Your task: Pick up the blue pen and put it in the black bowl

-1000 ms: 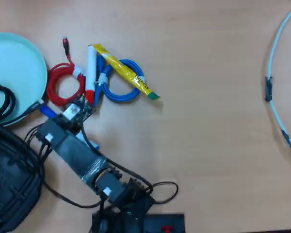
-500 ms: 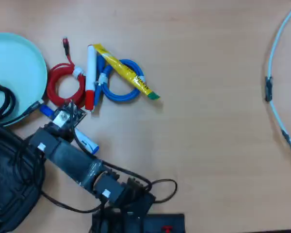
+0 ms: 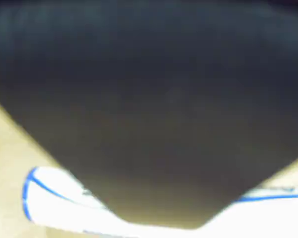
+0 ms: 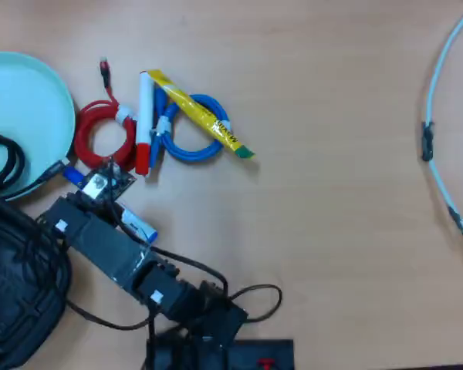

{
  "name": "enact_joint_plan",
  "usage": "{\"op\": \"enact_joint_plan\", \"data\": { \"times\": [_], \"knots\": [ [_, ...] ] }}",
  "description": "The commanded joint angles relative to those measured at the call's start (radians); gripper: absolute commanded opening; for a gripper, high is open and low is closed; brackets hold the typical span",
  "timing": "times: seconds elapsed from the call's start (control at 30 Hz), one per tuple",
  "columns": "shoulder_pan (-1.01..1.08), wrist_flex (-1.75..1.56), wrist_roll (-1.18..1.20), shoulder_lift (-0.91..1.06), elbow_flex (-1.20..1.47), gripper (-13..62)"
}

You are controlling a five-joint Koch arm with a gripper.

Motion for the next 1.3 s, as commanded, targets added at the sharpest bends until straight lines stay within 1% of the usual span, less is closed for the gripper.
{"op": "enact_joint_plan", "data": {
  "times": [0.0,0.27,0.4,0.73,0.97,1.27],
  "knots": [
    [0.002,-0.032,0.031,-0.006,-0.084,34.5],
    [0.011,-0.071,0.026,-0.043,-0.089,34.4],
    [0.044,-0.097,0.011,-0.097,-0.091,34.3],
    [0.094,-0.16,-0.087,-0.158,-0.077,34.3],
    [0.156,-0.179,-0.16,-0.163,-0.075,34.1],
    [0.158,-0.196,-0.158,-0.225,-0.074,34.4]
  ]
}}
